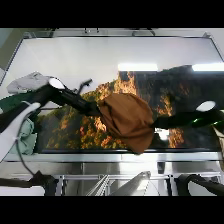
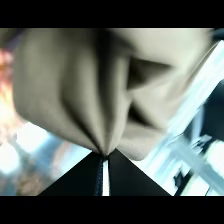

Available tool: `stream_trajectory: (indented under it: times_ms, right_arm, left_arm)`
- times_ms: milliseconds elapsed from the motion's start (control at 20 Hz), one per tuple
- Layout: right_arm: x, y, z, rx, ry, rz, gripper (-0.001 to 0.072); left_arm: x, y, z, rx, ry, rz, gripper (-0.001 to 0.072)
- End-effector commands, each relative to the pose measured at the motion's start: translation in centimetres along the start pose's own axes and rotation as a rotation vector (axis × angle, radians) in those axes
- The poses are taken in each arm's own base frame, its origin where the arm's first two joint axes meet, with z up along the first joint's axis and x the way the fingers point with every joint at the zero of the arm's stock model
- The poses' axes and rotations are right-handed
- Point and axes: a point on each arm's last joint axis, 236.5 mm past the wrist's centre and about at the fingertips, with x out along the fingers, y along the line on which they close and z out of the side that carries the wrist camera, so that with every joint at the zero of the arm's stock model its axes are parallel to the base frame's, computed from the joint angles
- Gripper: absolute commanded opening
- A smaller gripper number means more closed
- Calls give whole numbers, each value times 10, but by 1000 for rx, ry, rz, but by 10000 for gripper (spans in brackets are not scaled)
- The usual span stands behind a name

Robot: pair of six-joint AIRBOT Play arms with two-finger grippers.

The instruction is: Fold the shirts.

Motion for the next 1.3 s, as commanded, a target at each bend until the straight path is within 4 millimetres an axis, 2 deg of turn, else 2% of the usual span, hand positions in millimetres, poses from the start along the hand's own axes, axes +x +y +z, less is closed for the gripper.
stream_trajectory:
  times_ms: [0, 100, 150, 200, 300, 350, 400, 450, 500, 550, 600, 700, 750, 850, 950, 1000, 1050, 1100, 1150, 1200, 1250]
  right_arm:
    - [-83, 118, 42, -220, -167, 273, 20]
    - [-162, 218, 50, -444, -384, 434, 20]
    - [-196, 259, 42, -550, -483, 475, 21]
    - [-233, 305, 25, -678, -597, 504, 21]
    - [-280, 364, -8, -855, -797, 454, 21]
    - [-296, 381, -21, -927, -900, 396, 21]
    - [-314, 393, -30, -976, -1018, 330, 22]
    - [-328, 396, -33, -989, -1120, 250, 21]
    - [-340, 388, -28, -983, -1201, 133, 21]
    - [-343, 376, -21, -944, -1217, 65, 21]
    - [-337, 361, -8, -882, -1186, 42, 21]
    - [-306, 323, 25, -774, -1054, 60, 22]
    - [-286, 298, 46, -700, -988, 76, 22]
    - [-236, 235, 90, -538, -855, 76, 21]
    - [-176, 171, 128, -408, -723, 49, 22]
    - [-145, 141, 146, -357, -665, 27, 23]
    - [-123, 110, 166, -304, -647, -6, 94]
    - [-111, 82, 184, -250, -645, -37, 330]
    - [-103, 58, 199, -209, -630, -54, 508]
    - [-103, 43, 205, -189, -606, -53, 501]
    - [-107, 30, 203, -160, -575, -48, 502]
  left_arm:
    - [-82, -75, 14, 160, -175, -83, 14]
    - [-146, -154, 3, 385, -312, -39, 15]
    - [-177, -197, -7, 491, -405, -11, 15]
    - [-207, -240, -23, 597, -509, 17, 18]
    - [-264, -321, -67, 823, -746, 86, 22]
    - [-288, -344, -86, 885, -850, 140, 22]
    - [-308, -359, -102, 918, -939, 200, 22]
    - [-321, -364, -113, 934, -989, 254, 23]
    - [-330, -364, -117, 942, -1018, 311, 23]
    - [-335, -358, -112, 926, -1023, 342, 24]
    - [-333, -346, -99, 892, -993, 349, 24]
    - [-312, -304, -58, 793, -844, 323, 24]
    - [-295, -280, -35, 742, -751, 295, 24]
    - [-251, -222, 17, 623, -562, 238, 24]
    - [-202, -156, 67, 487, -422, 185, 28]
    - [-177, -119, 91, 442, -370, 171, 130]
    - [-157, -85, 112, 405, -346, 168, 326]
    - [-146, -53, 133, 353, -336, 164, 493]
    - [-142, -25, 147, 313, -324, 161, 720]
    - [-145, -1, 156, 273, -315, 159, 720]
    - [-151, 18, 156, 220, -299, 150, 720]
